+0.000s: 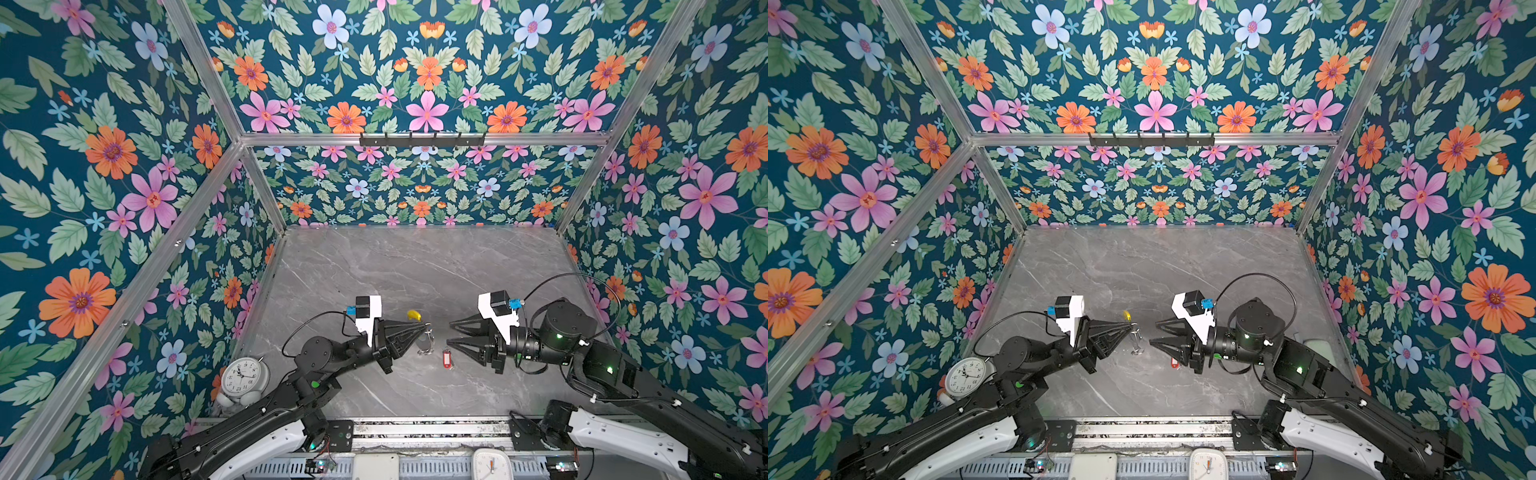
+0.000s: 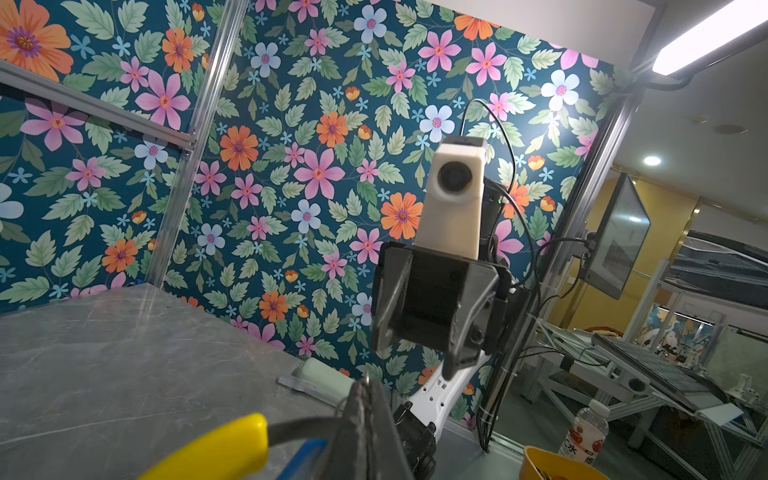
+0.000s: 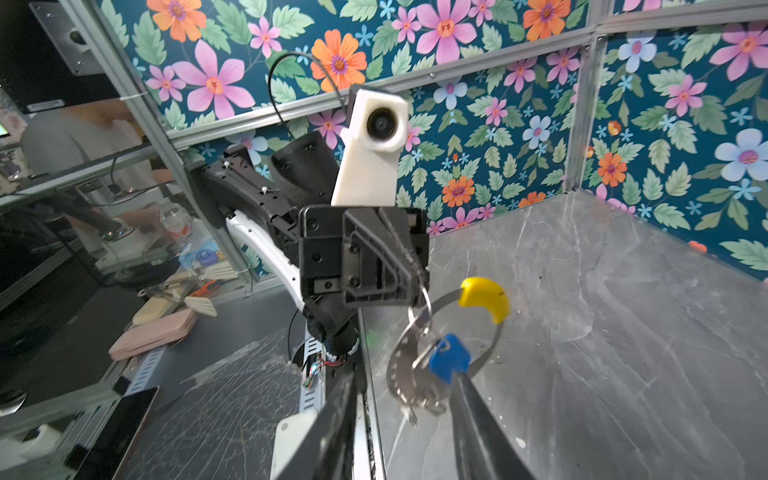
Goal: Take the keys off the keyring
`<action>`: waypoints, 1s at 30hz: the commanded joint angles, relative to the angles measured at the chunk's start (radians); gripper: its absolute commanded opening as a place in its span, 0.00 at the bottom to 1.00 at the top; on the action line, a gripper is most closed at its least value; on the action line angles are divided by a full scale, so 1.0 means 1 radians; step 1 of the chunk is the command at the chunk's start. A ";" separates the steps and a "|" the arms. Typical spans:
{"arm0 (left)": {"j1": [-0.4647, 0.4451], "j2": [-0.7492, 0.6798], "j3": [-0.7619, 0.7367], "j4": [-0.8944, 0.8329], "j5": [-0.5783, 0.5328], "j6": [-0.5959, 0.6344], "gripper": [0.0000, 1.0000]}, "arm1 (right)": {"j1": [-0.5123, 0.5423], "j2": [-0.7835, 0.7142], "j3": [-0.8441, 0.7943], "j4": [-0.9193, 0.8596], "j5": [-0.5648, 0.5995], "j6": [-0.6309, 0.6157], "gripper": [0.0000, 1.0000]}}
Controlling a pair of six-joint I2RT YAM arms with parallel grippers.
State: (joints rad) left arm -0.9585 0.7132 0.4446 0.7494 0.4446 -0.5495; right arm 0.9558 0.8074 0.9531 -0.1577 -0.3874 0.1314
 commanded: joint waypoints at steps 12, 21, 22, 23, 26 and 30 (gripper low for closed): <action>0.001 -0.004 -0.012 0.072 0.006 -0.003 0.00 | -0.066 0.115 -0.039 0.272 -0.226 0.184 0.32; 0.000 -0.015 -0.020 0.076 -0.007 -0.006 0.00 | -0.066 0.125 -0.055 0.267 -0.229 0.192 0.15; 0.001 -0.014 -0.020 0.076 -0.008 -0.007 0.00 | -0.066 0.125 -0.058 0.269 -0.231 0.191 0.14; 0.001 -0.013 -0.019 0.077 -0.008 -0.007 0.00 | -0.066 0.125 -0.059 0.268 -0.232 0.190 0.12; 0.000 -0.012 -0.018 0.077 -0.009 -0.010 0.00 | -0.066 0.129 -0.056 0.264 -0.238 0.190 0.03; 0.000 -0.012 -0.017 0.076 -0.008 -0.013 0.00 | -0.066 0.133 -0.051 0.249 -0.245 0.186 0.00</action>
State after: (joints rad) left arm -0.9577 0.7021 0.4248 0.7738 0.4416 -0.5659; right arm 0.8886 0.9360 0.8970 0.0776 -0.6170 0.3138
